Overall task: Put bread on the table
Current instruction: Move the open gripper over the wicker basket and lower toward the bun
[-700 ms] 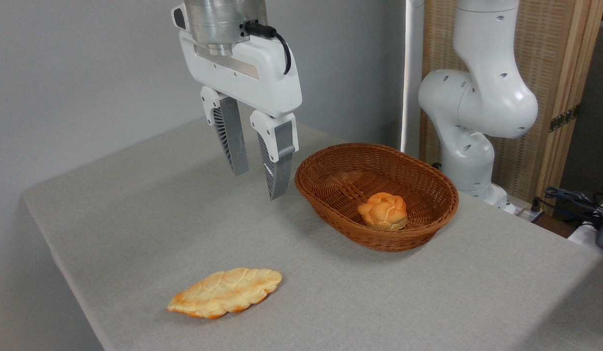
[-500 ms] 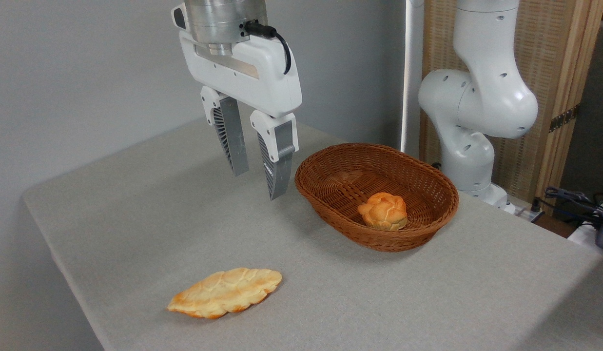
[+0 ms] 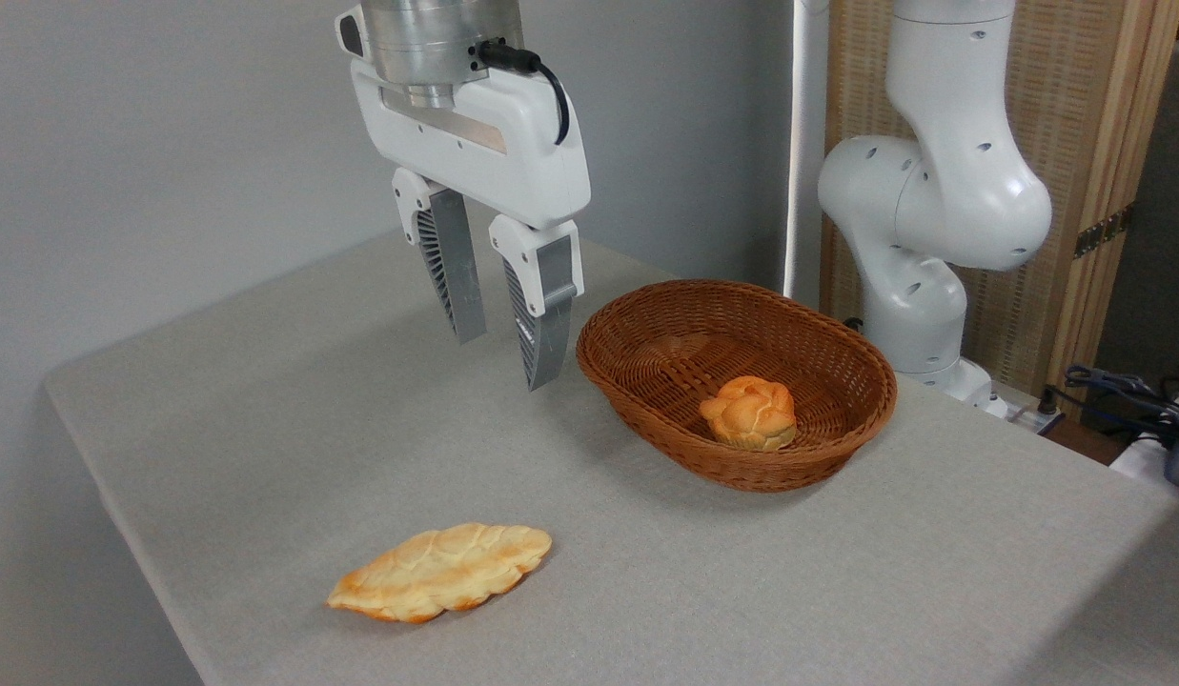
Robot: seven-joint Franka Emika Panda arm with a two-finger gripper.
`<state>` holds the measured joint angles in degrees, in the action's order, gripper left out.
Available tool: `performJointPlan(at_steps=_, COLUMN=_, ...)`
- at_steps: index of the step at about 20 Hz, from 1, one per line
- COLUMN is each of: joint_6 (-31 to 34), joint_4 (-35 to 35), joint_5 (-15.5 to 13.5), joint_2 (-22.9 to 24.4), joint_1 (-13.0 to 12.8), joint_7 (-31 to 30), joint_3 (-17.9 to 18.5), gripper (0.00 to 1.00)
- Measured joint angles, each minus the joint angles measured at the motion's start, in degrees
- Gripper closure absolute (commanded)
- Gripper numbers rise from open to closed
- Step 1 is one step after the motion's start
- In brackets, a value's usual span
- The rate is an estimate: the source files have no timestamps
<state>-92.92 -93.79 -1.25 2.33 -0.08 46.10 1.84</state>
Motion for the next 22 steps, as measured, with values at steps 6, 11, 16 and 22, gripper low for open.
performJointPlan(at_steps=6, joint_6=0.08, joint_4=0.00, joint_5=0.00, joint_2=0.01, joint_1=0.00, joint_7=0.00, joint_3=0.00, gripper=0.00)
performJointPlan(at_steps=11, joint_6=1.61, joint_4=-0.08, joint_5=0.00, joint_2=0.11, joint_1=-0.05, joint_7=0.02, joint_3=0.02, gripper=0.00)
performJointPlan(at_steps=16, joint_6=2.51, joint_4=-6.19, joint_5=-0.03, joint_2=4.27, joint_1=-1.09, joint_7=0.72, joint_3=-0.22, gripper=0.00)
performJointPlan(at_steps=22, joint_6=2.45, joint_4=-23.25, joint_5=0.00, joint_2=16.13, joint_1=-6.45, joint_7=2.99, joint_3=0.59, gripper=0.00)
